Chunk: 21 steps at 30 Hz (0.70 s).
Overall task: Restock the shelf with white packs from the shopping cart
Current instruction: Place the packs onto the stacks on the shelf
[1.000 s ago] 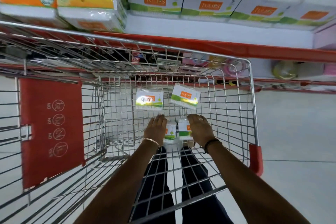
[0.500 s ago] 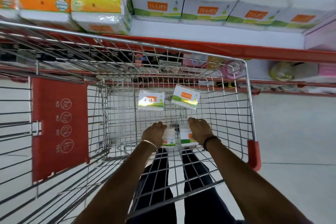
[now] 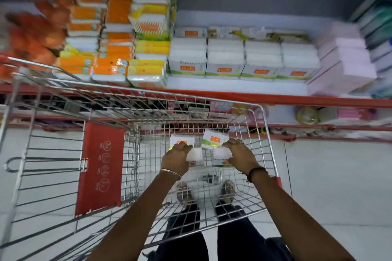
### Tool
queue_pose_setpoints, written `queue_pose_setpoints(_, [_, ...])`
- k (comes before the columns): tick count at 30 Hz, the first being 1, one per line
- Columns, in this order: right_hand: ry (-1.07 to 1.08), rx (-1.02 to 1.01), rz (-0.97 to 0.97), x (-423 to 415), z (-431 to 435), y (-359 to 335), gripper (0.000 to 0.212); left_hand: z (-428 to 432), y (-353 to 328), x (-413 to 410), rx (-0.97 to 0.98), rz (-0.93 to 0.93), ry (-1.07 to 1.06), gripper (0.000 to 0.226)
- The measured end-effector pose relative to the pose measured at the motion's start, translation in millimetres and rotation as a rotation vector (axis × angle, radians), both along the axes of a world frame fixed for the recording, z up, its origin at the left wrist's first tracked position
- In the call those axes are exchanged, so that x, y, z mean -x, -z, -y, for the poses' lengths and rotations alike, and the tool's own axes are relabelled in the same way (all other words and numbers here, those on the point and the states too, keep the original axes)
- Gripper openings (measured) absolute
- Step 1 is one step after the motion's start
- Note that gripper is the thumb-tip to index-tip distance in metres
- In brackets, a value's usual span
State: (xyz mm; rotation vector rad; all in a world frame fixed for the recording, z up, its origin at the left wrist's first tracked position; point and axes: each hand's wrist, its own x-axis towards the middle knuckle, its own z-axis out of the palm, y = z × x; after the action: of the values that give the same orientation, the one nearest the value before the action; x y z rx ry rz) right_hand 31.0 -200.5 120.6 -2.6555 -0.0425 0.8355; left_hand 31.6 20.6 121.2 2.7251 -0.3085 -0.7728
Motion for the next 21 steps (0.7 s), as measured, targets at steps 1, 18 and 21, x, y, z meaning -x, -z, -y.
queue_pose_setpoints(1, [0.008,-0.01,0.012,-6,1,-12,0.061,1,-10,-4,0.013,0.031,-0.008,0.059])
queue_pose_setpoints(18, [0.061,-0.114,0.417,-114,16,-188,0.058,15,-155,-109,0.229,0.551,-0.021,0.058])
queue_pose_setpoints(21, [0.064,-0.094,0.482,-133,9,-190,0.056,16,-155,-128,0.244,0.607,0.002,0.06])
